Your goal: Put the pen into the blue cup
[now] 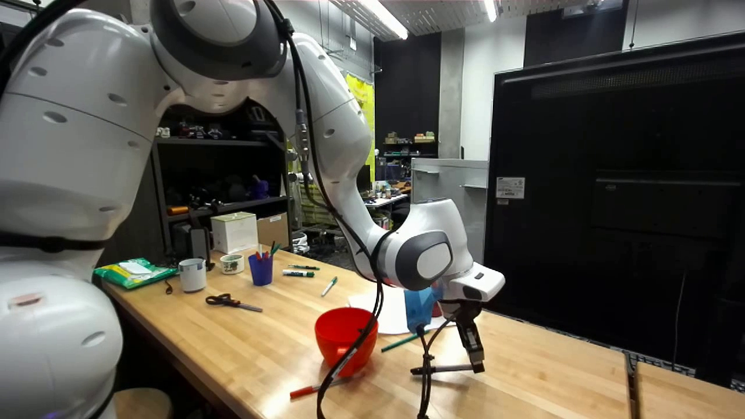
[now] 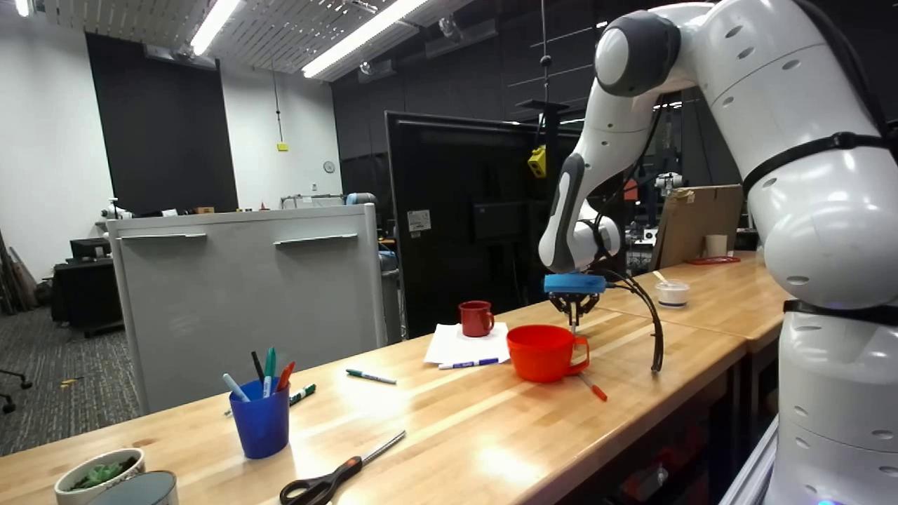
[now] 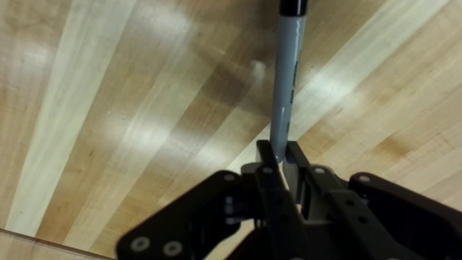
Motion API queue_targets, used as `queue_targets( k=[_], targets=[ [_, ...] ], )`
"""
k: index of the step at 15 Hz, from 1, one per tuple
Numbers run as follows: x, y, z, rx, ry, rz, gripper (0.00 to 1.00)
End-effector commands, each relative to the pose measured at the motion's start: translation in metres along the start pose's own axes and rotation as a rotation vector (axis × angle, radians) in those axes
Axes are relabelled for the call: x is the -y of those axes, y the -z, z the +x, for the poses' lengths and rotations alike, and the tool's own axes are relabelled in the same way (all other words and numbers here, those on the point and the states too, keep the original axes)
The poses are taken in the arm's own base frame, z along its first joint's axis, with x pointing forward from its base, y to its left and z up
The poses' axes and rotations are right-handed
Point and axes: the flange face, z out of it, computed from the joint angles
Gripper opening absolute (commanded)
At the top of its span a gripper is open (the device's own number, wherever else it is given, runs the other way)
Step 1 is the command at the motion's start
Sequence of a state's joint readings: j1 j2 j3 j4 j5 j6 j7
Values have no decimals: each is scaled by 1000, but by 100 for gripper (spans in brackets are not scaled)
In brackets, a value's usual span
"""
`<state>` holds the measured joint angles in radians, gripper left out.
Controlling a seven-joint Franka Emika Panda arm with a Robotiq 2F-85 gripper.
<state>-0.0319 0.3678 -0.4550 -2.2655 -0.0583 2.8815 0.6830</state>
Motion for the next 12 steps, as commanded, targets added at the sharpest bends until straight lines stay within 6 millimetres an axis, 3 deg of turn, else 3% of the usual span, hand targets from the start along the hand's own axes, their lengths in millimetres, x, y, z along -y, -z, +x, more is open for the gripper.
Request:
queue_targets(
  k=[1,8,9,12],
  targets=[
    [1,23,0,-36,22,24,3],
    [3,80,-3,-10,144,119,3],
    [13,56,4,-34,110,90,13],
    [9,73,4,-26,132,110,13]
  ],
)
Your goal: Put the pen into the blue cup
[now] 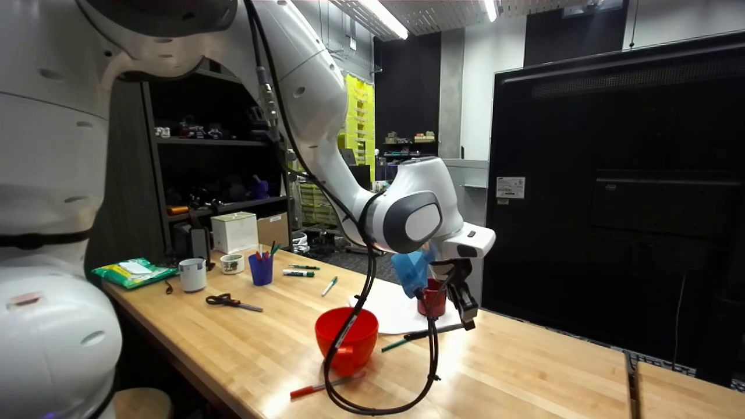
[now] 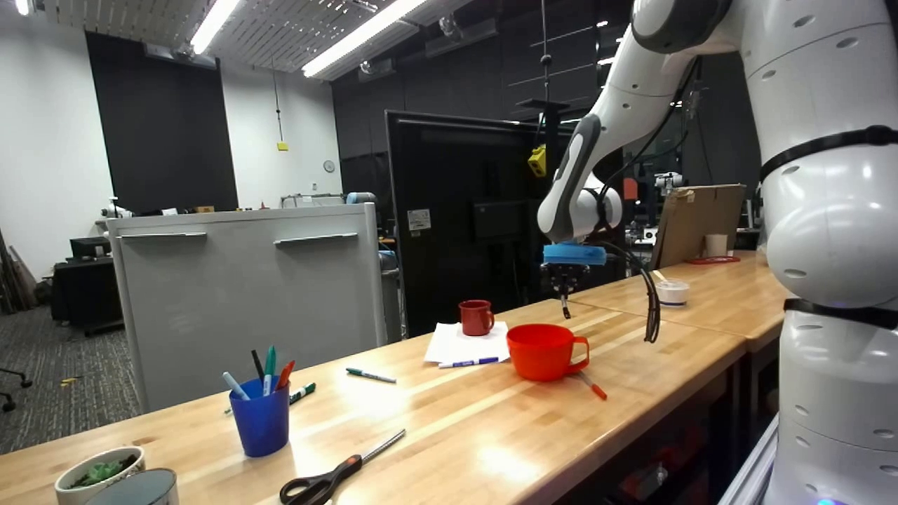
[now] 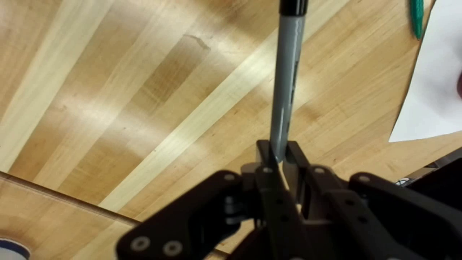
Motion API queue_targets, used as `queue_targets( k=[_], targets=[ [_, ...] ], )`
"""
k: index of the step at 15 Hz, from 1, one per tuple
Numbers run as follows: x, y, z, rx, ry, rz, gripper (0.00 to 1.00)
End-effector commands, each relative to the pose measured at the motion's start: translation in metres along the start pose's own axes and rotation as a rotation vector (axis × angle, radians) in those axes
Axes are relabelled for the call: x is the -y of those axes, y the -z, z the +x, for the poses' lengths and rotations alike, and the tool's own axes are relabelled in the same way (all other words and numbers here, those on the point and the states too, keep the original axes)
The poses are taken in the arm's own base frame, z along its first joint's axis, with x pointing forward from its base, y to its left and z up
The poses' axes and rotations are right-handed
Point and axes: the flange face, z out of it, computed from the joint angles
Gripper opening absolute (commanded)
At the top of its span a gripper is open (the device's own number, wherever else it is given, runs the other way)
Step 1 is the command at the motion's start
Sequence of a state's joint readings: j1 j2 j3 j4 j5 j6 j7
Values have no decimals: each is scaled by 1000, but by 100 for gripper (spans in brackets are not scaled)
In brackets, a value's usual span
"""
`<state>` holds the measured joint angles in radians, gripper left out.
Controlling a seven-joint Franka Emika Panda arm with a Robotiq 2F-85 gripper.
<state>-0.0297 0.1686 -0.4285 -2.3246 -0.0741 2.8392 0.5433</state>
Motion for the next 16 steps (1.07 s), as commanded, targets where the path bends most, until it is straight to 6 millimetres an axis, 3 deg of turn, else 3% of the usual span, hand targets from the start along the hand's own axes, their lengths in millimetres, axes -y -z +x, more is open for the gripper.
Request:
queue_targets(
  k=[1,14,15,16],
  targets=[
    [-2,1,0,1,2,2,13],
    [-2,-1,-3,6,5,1,13],
    [6,2,-4,1,25,8,3],
    [16,6,-6,-11,51,9,3]
  ],
)
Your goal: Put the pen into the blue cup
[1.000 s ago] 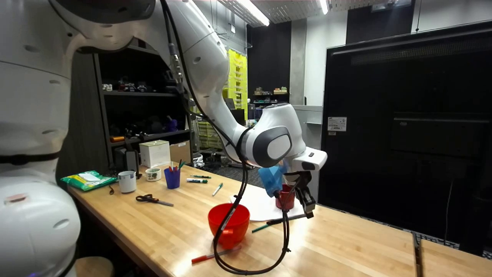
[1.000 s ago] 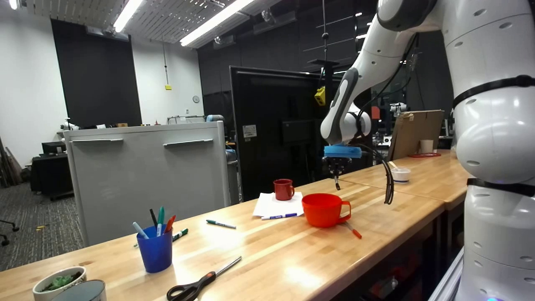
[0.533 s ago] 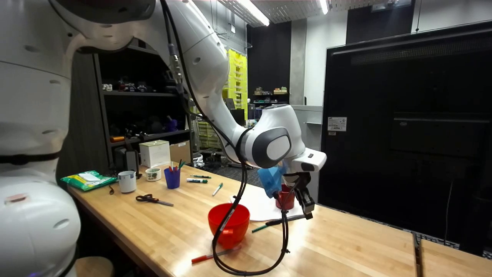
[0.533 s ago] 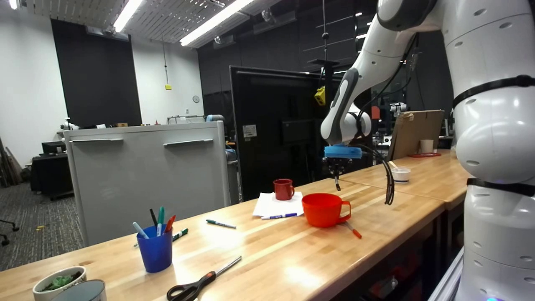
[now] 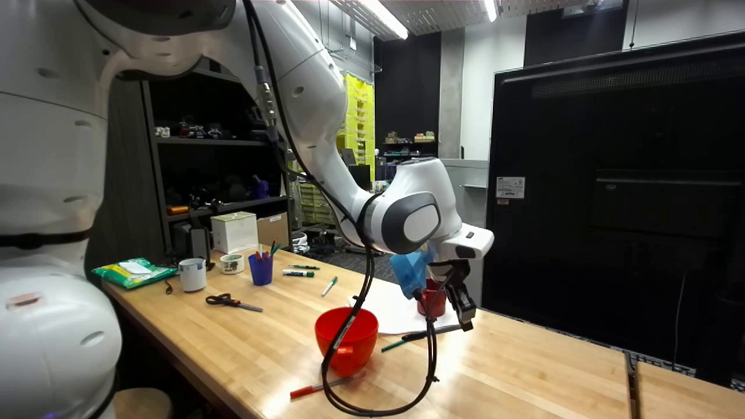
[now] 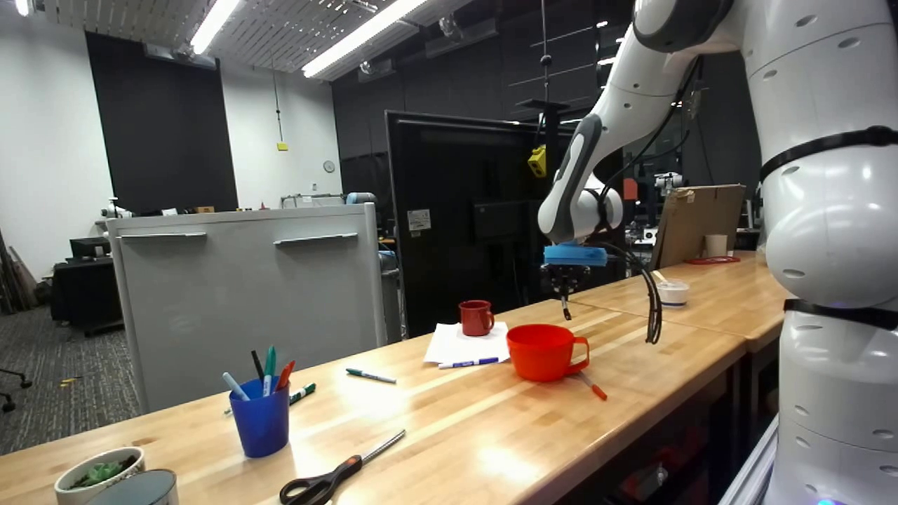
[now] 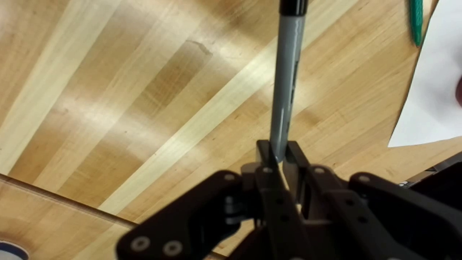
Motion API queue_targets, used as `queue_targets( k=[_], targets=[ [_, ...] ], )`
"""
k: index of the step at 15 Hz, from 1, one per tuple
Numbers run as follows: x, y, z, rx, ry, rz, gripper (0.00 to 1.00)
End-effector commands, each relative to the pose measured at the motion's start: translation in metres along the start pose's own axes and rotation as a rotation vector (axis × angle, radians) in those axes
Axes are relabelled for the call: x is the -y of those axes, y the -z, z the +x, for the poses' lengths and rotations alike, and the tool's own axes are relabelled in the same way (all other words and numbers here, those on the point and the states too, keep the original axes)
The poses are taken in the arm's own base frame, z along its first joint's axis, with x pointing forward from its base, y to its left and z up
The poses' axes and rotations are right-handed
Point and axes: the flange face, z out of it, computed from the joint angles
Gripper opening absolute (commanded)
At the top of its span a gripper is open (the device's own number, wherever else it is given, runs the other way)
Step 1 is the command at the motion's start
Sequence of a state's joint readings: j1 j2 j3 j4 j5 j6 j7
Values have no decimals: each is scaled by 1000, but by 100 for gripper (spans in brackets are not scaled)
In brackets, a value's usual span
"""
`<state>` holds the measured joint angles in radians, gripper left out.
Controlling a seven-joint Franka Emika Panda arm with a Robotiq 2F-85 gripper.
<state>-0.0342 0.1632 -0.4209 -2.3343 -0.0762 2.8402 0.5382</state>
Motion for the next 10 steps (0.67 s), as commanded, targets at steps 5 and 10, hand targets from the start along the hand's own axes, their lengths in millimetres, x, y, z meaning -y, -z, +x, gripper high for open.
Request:
queue_targets(
  k=[5,10],
  targets=[
    [57,31,-5,-92,185,-5,3],
    [96,69,-19,-136,336,3,3]
  ],
)
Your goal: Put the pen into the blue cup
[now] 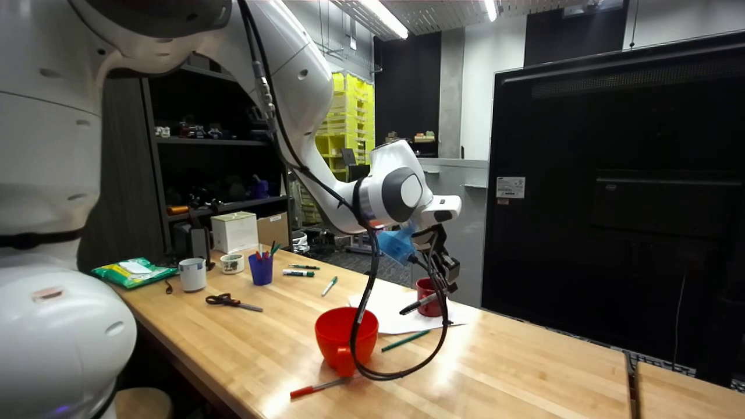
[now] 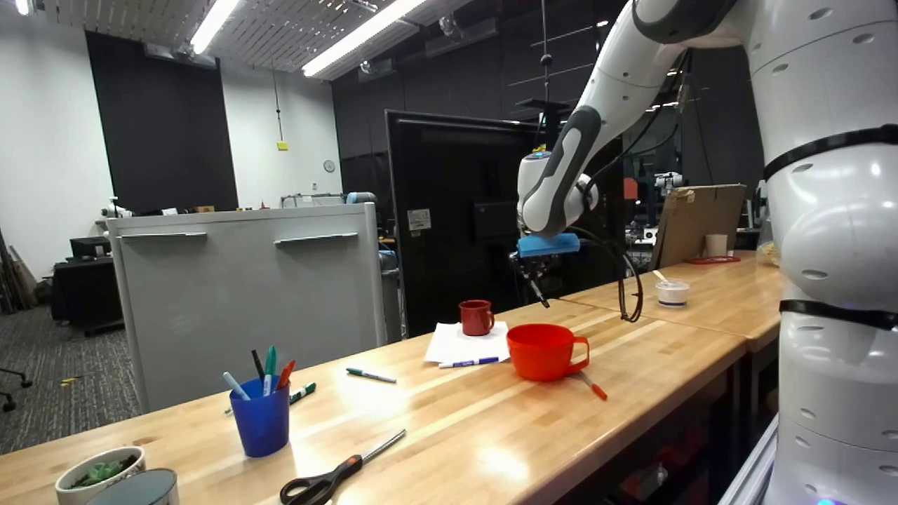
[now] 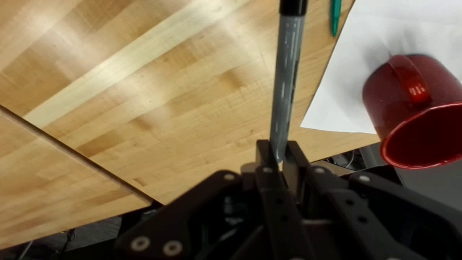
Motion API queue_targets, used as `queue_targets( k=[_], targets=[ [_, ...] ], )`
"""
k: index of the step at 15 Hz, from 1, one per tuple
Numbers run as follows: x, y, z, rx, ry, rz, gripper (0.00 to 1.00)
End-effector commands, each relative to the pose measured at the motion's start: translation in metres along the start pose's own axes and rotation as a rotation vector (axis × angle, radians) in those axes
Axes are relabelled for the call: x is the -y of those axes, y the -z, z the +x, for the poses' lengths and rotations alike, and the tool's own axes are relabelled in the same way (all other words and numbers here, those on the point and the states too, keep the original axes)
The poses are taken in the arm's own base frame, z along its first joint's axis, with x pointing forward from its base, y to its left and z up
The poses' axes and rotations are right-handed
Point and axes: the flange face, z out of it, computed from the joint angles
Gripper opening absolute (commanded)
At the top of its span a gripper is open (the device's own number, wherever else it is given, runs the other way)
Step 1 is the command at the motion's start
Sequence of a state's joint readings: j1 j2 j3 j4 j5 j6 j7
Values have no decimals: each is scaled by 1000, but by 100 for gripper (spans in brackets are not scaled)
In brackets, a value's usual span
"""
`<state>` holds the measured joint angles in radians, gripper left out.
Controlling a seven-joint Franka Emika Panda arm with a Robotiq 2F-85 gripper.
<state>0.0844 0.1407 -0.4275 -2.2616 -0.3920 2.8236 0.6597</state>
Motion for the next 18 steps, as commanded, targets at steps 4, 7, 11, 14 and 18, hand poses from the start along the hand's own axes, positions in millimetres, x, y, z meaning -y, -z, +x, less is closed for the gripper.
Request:
queue_targets(
  k=[4,7,11,14,18],
  targets=[
    [53,71,-6,18,210,48,3],
    [86,92,-11,42,312,70,3],
    [133,106,-19,31,422,119,3],
    [165,113,-30,9,492,157,3],
    [207,119,-48,14,563,199,3]
  ],
)
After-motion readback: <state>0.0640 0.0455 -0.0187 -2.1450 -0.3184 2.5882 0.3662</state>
